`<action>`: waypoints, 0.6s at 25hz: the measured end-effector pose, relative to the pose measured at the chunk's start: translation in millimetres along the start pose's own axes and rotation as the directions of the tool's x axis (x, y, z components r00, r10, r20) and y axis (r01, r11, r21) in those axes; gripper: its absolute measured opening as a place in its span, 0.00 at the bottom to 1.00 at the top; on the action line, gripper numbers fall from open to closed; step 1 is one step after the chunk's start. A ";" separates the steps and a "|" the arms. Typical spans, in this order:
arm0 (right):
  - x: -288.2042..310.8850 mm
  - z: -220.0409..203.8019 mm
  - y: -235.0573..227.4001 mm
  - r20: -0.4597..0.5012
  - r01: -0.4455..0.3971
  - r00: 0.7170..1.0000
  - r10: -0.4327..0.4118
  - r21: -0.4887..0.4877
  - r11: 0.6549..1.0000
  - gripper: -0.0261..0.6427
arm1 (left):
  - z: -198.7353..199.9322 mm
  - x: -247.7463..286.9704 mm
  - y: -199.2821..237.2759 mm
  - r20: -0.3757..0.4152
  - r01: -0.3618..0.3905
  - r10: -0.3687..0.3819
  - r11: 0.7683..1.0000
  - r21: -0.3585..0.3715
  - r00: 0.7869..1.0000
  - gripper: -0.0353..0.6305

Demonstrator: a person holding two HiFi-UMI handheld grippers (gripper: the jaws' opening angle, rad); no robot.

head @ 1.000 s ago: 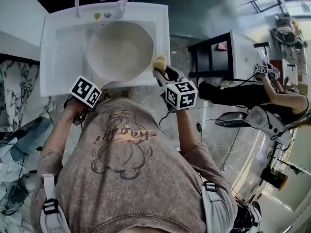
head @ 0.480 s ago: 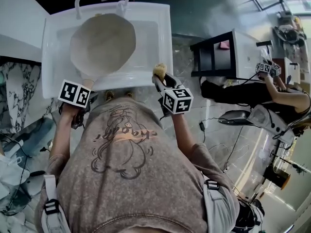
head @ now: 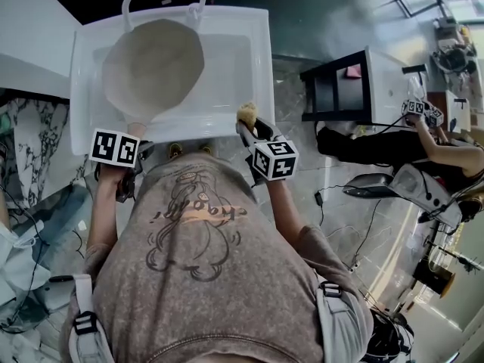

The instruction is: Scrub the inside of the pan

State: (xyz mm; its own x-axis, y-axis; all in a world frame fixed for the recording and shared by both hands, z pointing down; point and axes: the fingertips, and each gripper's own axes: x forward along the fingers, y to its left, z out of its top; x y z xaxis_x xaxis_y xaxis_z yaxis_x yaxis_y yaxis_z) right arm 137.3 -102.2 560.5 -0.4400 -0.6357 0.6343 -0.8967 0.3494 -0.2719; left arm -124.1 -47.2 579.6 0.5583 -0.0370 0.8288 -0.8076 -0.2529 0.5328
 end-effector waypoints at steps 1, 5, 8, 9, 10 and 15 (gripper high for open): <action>1.0 0.1 1.4 0.001 0.000 1.000 0.000 -0.002 1.000 0.27 | -0.2 -0.7 1.4 0.000 0.001 -0.001 1.000 0.000 1.000 0.16; 3.8 1.9 3.8 0.007 -0.003 1.000 0.003 0.004 1.000 0.27 | -2.3 -1.6 3.6 -0.001 0.001 -0.001 1.000 0.001 1.000 0.16; 5.9 2.2 4.0 0.000 -0.002 1.000 0.002 -0.012 1.000 0.27 | -1.5 1.1 2.4 0.002 0.008 -0.008 1.000 -0.003 1.000 0.16; 6.9 1.9 4.9 -0.005 -0.004 1.000 0.004 -0.019 1.000 0.27 | -1.4 1.8 2.0 0.003 0.011 -0.011 1.000 -0.007 1.000 0.16; 7.4 1.9 6.0 -0.007 -0.008 1.000 0.008 -0.022 1.000 0.27 | -1.4 2.1 1.6 0.004 0.012 -0.012 1.000 -0.010 1.000 0.16; 7.8 3.9 9.3 -0.004 -0.020 1.000 0.020 -0.024 1.000 0.27 | -1.4 1.0 1.0 0.014 0.021 -0.020 0.999 -0.027 1.000 0.16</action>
State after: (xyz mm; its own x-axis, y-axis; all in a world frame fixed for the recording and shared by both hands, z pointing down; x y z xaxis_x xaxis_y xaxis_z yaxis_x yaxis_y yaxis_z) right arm 125.3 -106.6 560.1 -0.4575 -0.6260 0.6316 -0.8863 0.3782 -0.2671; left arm -124.6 -46.1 581.2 0.5772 -0.0455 0.8153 -0.8006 -0.2278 0.5541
